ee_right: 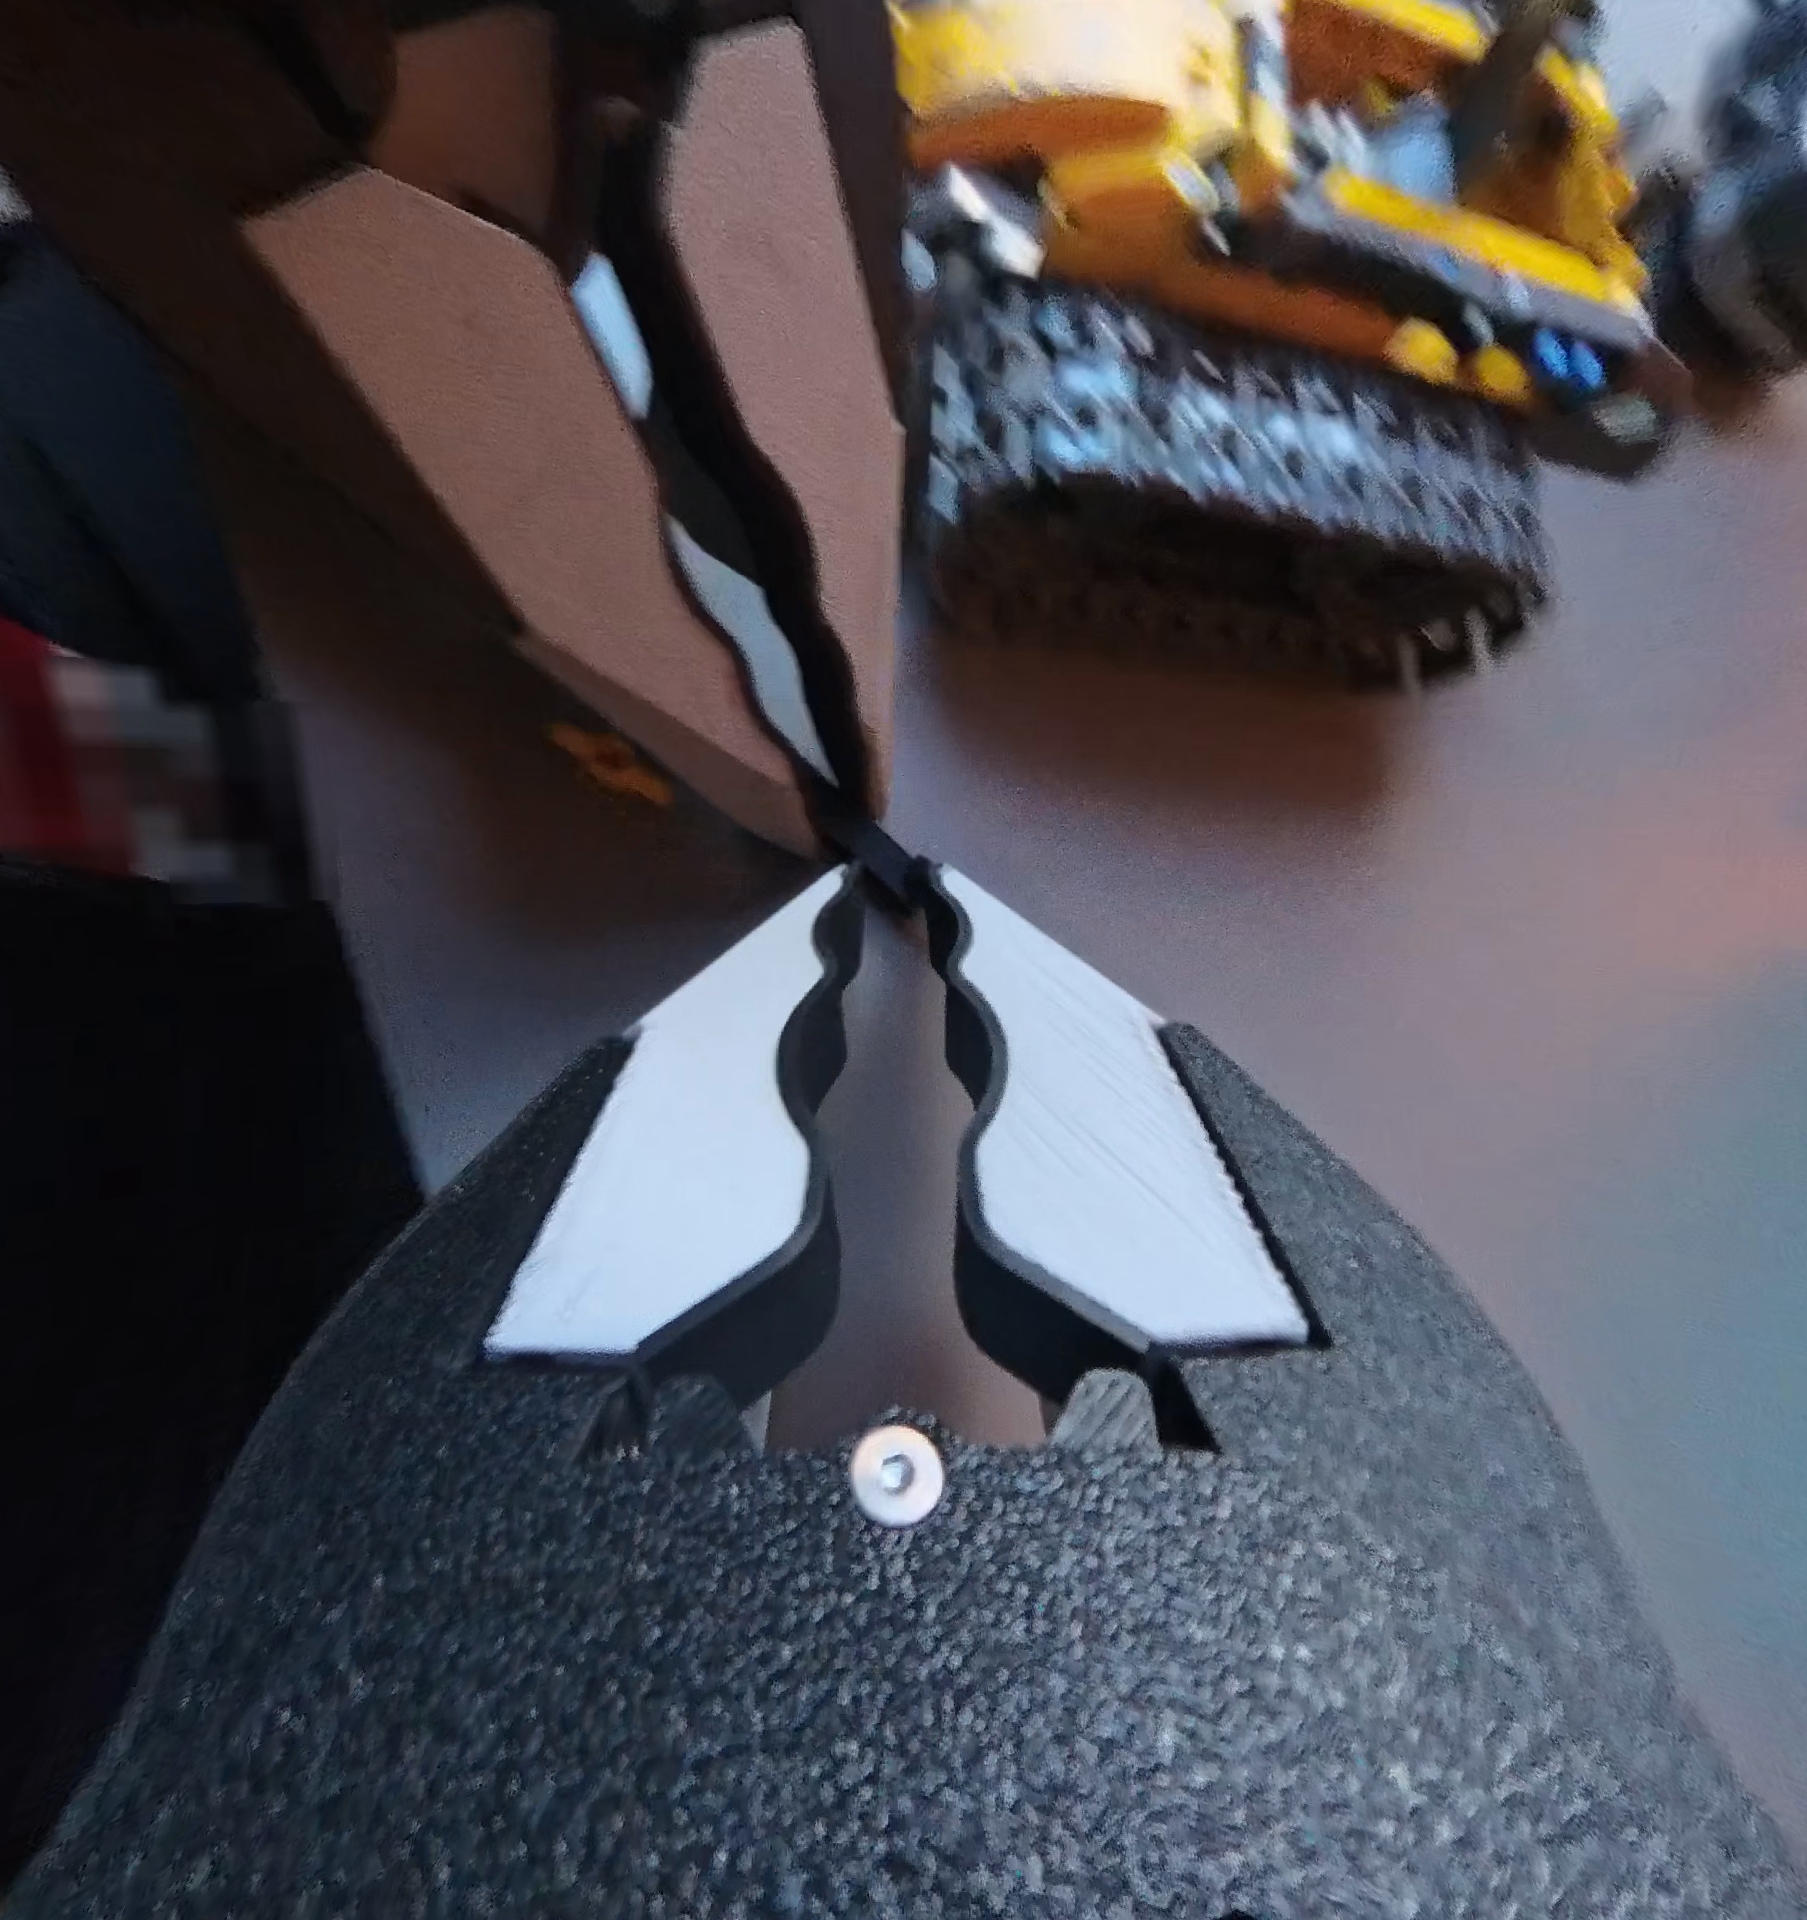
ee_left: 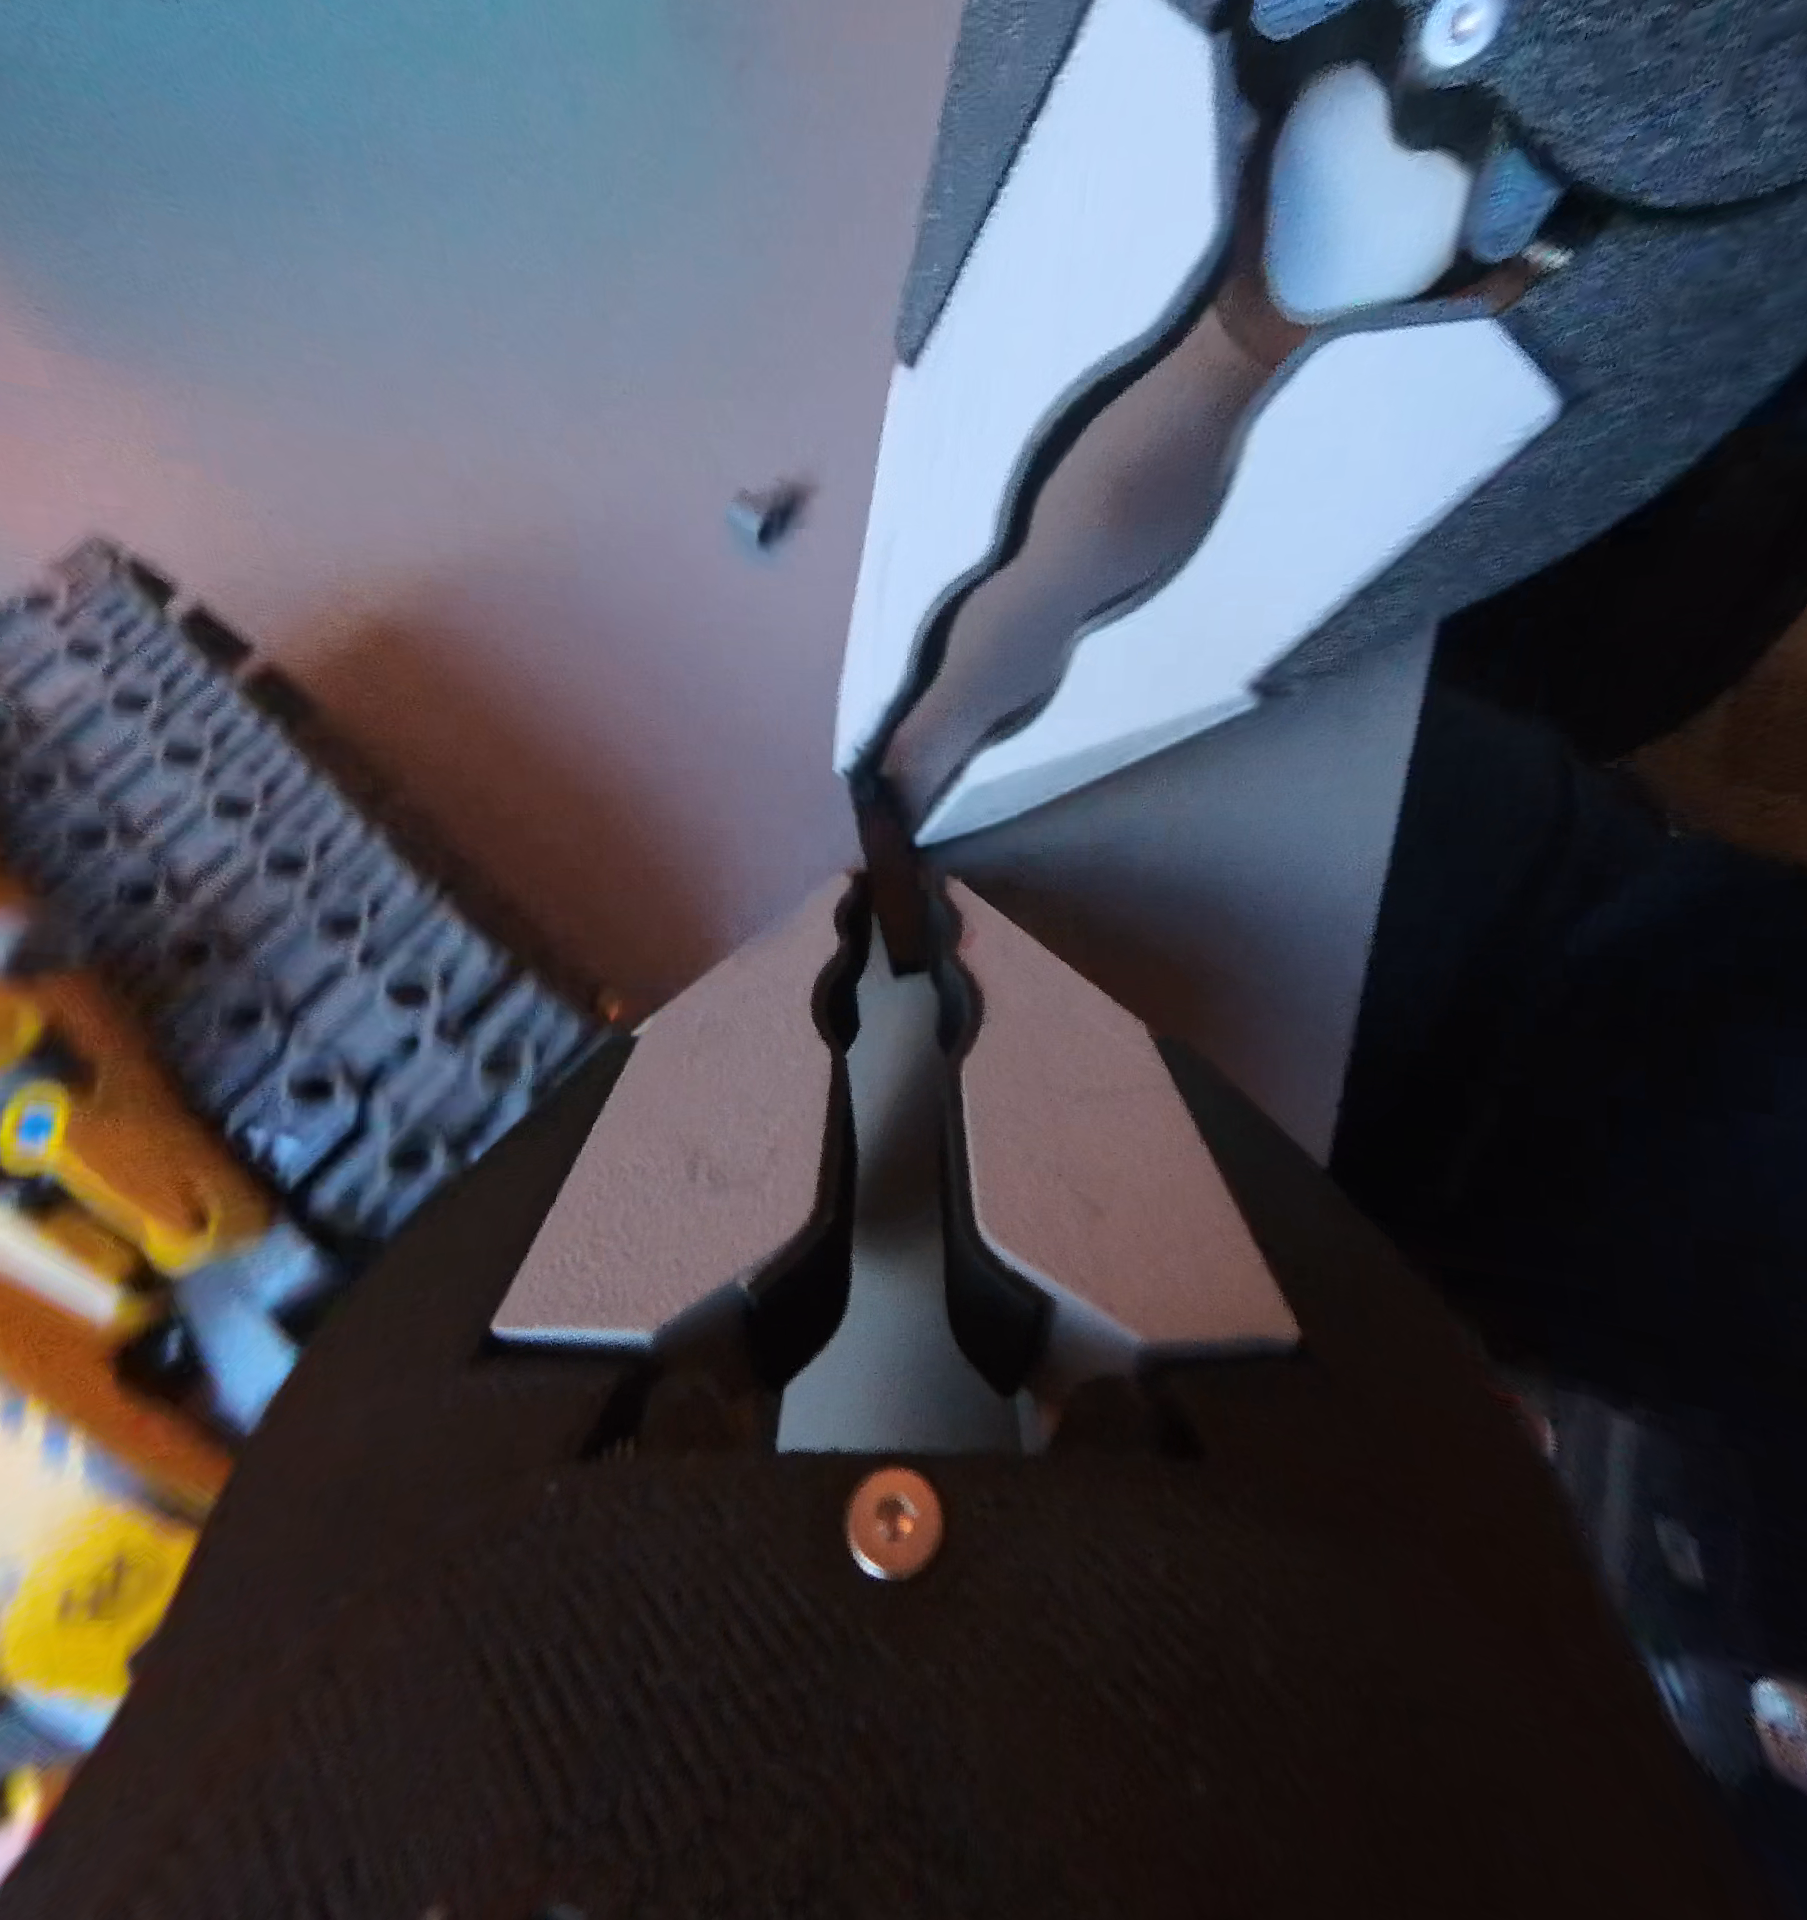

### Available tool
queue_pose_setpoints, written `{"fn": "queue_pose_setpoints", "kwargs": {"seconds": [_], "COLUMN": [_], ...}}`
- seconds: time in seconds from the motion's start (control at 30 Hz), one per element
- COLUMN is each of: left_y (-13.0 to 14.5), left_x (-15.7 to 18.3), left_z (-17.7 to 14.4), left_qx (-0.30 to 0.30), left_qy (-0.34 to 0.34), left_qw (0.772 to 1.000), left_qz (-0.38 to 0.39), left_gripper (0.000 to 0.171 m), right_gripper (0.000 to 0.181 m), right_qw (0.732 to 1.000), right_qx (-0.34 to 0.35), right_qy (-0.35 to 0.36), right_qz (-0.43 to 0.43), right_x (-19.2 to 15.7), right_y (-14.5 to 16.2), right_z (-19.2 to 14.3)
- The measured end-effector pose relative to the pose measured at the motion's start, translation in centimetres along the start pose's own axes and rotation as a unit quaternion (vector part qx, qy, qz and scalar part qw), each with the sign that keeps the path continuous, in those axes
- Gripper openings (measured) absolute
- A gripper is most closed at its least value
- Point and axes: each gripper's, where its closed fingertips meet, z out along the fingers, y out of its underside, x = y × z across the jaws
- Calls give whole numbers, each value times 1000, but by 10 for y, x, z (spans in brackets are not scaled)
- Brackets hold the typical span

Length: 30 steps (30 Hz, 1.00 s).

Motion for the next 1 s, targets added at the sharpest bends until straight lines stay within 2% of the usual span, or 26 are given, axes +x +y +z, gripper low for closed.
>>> {"fn": "queue_pose_setpoints", "kwargs": {"seconds": [0.07,0.13,0.23,0.27,0.33,0.43,0.53,0.6,0.63,0.67,0.7,0.77,0.93,1.0], "left_y": [-15,-25,-43,-42,-37,-22,5,25,33,39,45,56,72,73], "left_x": [-3,-13,-21,-26,-34,-53,-79,-90,-93,-95,-97,-100,-98,-99], "left_z": [16,21,1,-9,-32,-69,-93,-100,-103,-105,-108,-111,-113,-114], "left_qx": [0,-5,39,40,44,58,59,53,55,60,64,59,58,57], "left_qy": [-15,-47,-56,-62,-67,-94,-131,-138,-136,-138,-142,-149,-152,-154], "left_qw": [1000,998,997,997,997,994,989,987,986,985,984,983,983,983], "left_qz": [19,35,33,26,16,-1,-30,-64,-77,-86,-92,-89,-84,-83], "left_gripper": [12,8,10,19,29,30,31,32,34,33,33,34,33,35], "right_gripper": [14,16,12,13,14,22,28,29,26,12,7,6,6,6], "right_qw": [1000,998,996,996,996,994,993,994,996,997,997,997,996,992], "right_qx": [1,7,27,29,51,85,78,49,31,20,16,11,-10,2], "right_qy": [12,29,67,69,40,-48,-84,-95,-84,-73,-77,-76,39,75], "right_qz": [27,52,52,55,64,54,21,11,1,-8,-7,18,78,97], "right_x": [18,32,46,46,34,-13,-46,-54,-50,-46,-44,-34,32,48], "right_y": [14,18,15,15,7,-17,-32,-32,-29,-26,-25,-20,9,10], "right_z": [-7,-14,-26,-29,-33,-29,-10,4,10,13,13,13,3,-6]}}
